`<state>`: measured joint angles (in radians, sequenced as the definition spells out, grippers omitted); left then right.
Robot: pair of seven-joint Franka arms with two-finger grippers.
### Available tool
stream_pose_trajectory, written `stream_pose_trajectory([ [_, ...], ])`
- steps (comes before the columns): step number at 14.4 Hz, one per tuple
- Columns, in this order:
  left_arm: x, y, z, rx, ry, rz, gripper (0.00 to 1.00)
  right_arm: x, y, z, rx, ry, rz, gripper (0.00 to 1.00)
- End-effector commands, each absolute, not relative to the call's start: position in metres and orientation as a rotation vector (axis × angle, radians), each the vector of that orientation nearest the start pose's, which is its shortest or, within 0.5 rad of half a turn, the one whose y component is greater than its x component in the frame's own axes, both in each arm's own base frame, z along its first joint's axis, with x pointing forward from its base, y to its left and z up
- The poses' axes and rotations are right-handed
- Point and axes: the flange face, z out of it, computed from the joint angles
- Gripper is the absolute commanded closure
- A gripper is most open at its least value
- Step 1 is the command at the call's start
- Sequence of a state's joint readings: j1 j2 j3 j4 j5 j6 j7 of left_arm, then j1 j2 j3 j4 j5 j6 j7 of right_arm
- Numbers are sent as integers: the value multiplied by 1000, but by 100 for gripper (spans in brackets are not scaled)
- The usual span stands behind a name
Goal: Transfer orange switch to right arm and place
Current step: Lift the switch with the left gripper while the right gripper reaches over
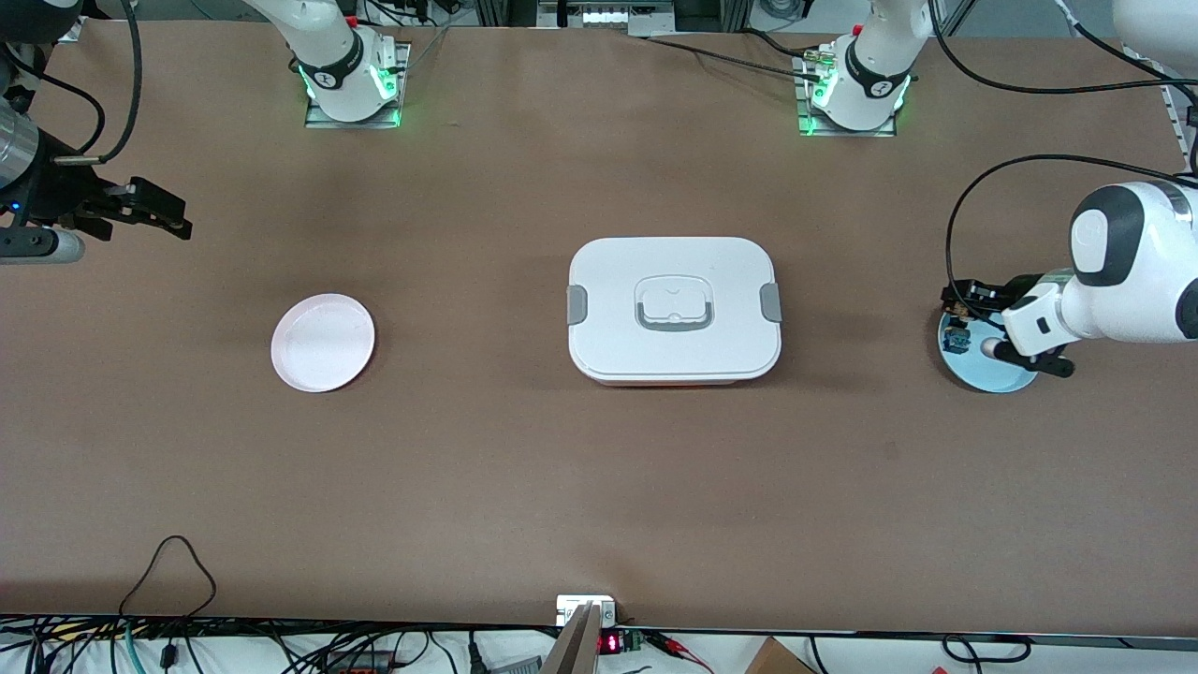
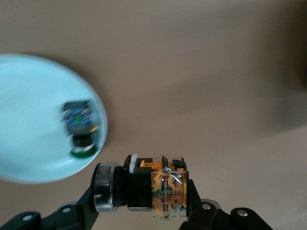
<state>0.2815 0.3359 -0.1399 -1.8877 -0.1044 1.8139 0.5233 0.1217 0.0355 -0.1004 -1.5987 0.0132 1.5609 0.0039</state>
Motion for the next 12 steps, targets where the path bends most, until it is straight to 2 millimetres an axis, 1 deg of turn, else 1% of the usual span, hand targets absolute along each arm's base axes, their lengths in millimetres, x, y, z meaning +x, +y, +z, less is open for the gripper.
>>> stream_pose_trajectory([
  [1,578,68,314,-3414,1196,345,98,564,17,591,-3137,-26,122,0],
  [2,580,62,313,-3415,1405,220,98,564,16,591,-3142,-29,120,0],
  [4,582,48,300,-3412,1705,15,98,564,13,590,-3129,-23,129,0],
  [5,584,37,297,-3372,1864,-94,98,564,11,589,-3124,-18,134,0],
  [6,586,21,300,-3325,2014,-215,98,563,14,590,-3104,-20,134,0],
  [8,591,-3,301,-3231,2250,-505,97,562,25,594,-3017,-23,124,0],
  [9,593,-13,297,-3175,2353,-666,97,562,30,593,-2972,-21,125,0],
  [11,596,-36,292,-3064,2517,-1040,98,563,41,593,-2850,-5,132,0],
  [12,598,-54,288,-3005,2572,-1246,100,563,46,593,-2798,-3,135,0],
])
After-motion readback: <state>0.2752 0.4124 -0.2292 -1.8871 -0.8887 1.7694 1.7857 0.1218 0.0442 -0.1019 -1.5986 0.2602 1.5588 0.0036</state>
